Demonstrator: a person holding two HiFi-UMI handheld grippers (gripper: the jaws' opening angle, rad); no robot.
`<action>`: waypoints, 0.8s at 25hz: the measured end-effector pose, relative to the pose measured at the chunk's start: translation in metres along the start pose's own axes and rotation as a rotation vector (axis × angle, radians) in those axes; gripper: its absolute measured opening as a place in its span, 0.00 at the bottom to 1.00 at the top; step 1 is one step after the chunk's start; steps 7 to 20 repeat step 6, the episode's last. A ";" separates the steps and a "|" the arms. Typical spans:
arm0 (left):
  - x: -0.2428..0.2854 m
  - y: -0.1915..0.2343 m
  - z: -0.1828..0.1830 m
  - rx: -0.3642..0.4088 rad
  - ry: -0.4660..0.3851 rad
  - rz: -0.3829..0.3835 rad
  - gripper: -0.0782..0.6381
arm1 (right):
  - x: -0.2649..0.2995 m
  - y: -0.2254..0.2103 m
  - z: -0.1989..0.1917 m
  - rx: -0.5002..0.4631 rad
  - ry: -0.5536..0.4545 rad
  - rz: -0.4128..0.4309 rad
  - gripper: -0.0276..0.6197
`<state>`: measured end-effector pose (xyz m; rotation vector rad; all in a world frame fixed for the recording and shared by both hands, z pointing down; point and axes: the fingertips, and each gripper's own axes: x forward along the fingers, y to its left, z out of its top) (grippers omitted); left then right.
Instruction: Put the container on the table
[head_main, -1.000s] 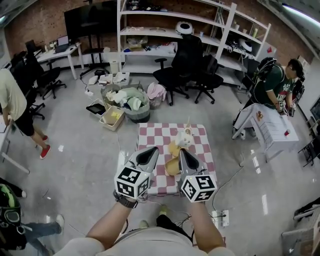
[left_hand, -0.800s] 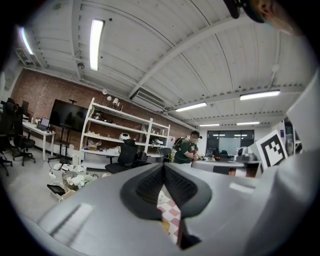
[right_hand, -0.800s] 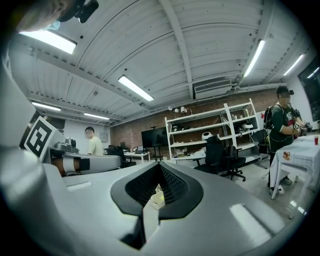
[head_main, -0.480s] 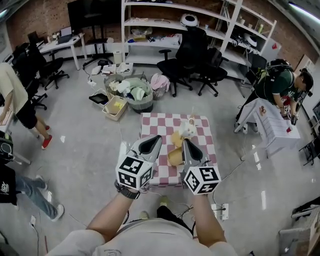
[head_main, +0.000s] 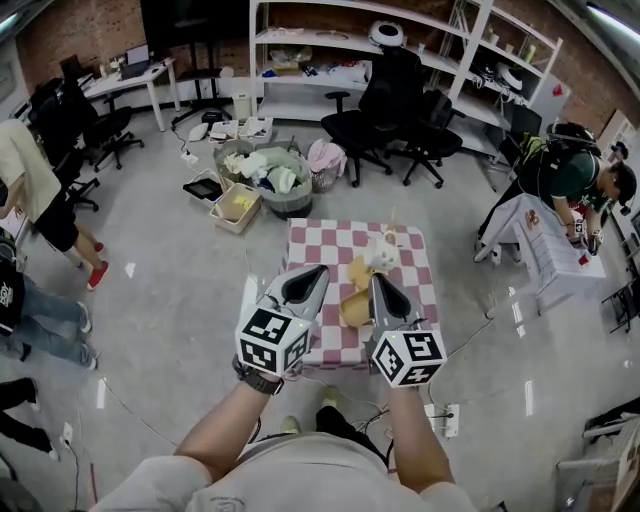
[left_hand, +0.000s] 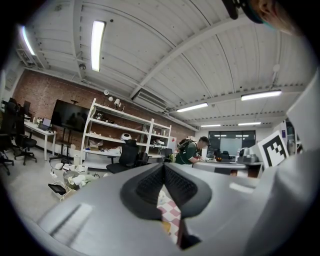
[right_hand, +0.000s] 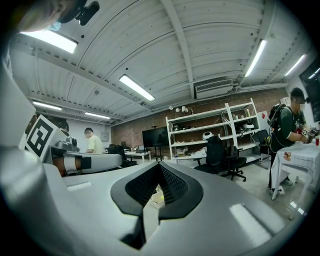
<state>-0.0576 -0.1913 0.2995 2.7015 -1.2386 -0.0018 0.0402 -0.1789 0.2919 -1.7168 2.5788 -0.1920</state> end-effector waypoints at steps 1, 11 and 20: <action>0.000 0.000 0.000 0.000 0.000 0.001 0.12 | 0.000 0.000 0.000 -0.001 0.001 0.000 0.06; 0.003 0.002 0.001 -0.002 -0.001 0.004 0.12 | 0.002 -0.002 0.000 -0.003 0.003 -0.002 0.06; 0.003 0.002 0.001 -0.002 -0.001 0.004 0.12 | 0.002 -0.002 0.000 -0.003 0.003 -0.002 0.06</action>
